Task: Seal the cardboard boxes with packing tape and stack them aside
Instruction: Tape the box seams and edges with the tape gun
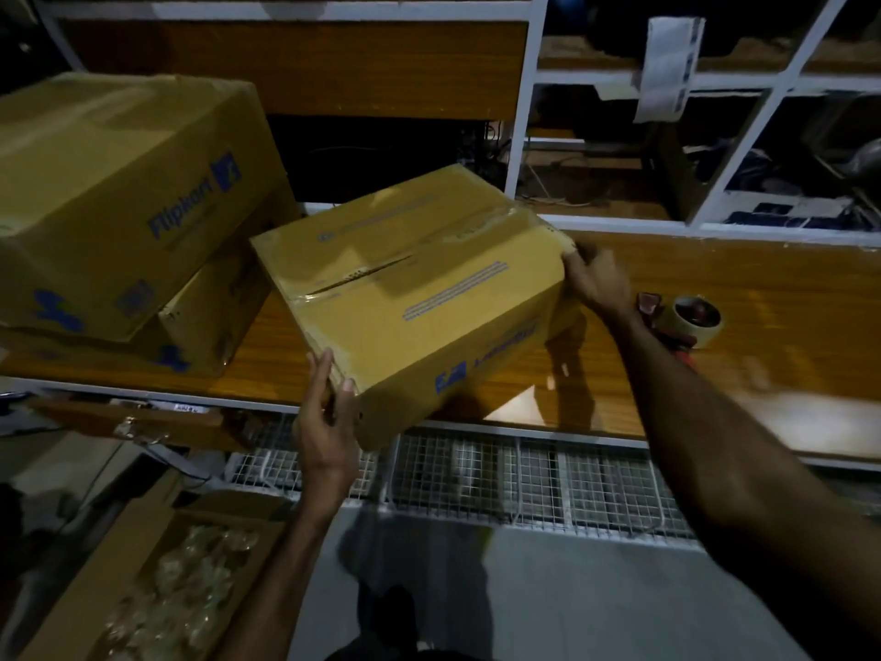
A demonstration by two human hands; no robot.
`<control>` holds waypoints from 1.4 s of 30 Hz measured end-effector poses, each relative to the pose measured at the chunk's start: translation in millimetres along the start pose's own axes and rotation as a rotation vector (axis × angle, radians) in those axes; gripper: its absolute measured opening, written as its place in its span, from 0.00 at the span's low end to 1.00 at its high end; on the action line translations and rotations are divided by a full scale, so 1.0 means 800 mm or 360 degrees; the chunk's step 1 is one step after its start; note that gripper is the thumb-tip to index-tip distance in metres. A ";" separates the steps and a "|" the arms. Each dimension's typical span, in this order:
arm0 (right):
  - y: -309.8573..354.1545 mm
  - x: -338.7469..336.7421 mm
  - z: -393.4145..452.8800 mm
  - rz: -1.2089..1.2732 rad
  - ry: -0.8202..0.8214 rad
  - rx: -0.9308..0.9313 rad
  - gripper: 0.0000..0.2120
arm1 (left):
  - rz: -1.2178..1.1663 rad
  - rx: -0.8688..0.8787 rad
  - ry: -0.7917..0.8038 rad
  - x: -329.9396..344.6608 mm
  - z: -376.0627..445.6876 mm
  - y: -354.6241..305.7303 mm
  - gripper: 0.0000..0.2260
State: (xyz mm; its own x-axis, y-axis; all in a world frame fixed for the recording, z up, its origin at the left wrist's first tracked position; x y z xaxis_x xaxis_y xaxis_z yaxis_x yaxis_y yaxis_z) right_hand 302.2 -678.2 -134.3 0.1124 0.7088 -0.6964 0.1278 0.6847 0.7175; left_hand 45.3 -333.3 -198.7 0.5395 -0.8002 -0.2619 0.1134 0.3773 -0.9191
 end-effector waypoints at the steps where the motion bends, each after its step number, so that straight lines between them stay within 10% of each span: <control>1: 0.009 0.000 -0.027 -0.0016 -0.0080 -0.0027 0.24 | -0.0003 -0.0015 -0.0008 -0.007 0.010 0.006 0.23; 12: -0.007 0.043 -0.196 -0.0063 -0.0497 0.0135 0.30 | -0.0215 -0.0455 -0.0167 -0.036 0.191 0.063 0.14; 20: -0.005 0.047 -0.246 -0.0037 -0.0556 0.0005 0.23 | 0.0308 -0.0415 -0.0028 -0.043 0.284 0.053 0.18; 24: 0.003 -0.005 -0.188 -0.0025 -0.0584 -0.0172 0.20 | 0.0916 0.0095 -0.0126 0.026 0.219 -0.006 0.19; 29: 0.022 -0.049 0.003 -0.0211 -0.0222 -0.0139 0.17 | 0.1158 0.1020 0.0685 0.201 0.071 -0.108 0.22; 34: 0.057 -0.041 0.099 -0.0464 0.0271 -0.0088 0.20 | 0.1074 0.0944 0.0866 0.273 0.013 -0.131 0.23; 42: 0.033 -0.018 0.065 -0.0569 0.0098 -0.0193 0.16 | 0.0609 0.1102 0.0938 0.138 0.013 -0.087 0.22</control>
State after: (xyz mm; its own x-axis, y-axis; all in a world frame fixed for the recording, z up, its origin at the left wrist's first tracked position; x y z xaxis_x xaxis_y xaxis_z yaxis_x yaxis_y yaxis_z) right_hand 354.9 -679.3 -106.1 0.0221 0.4279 -0.9035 0.0304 0.9031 0.4285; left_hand 105.5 -443.3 -160.7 0.1610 -0.6005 -0.7833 0.5826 0.6984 -0.4156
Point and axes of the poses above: each hand's wrist, its own z-axis towards the middle knuckle, its own x-axis out of the palm, y = z × x, the point moved 2 cm from there along z, towards the middle knuckle, and after that the axes turned 3 degrees about x, right-handed, at the moved point
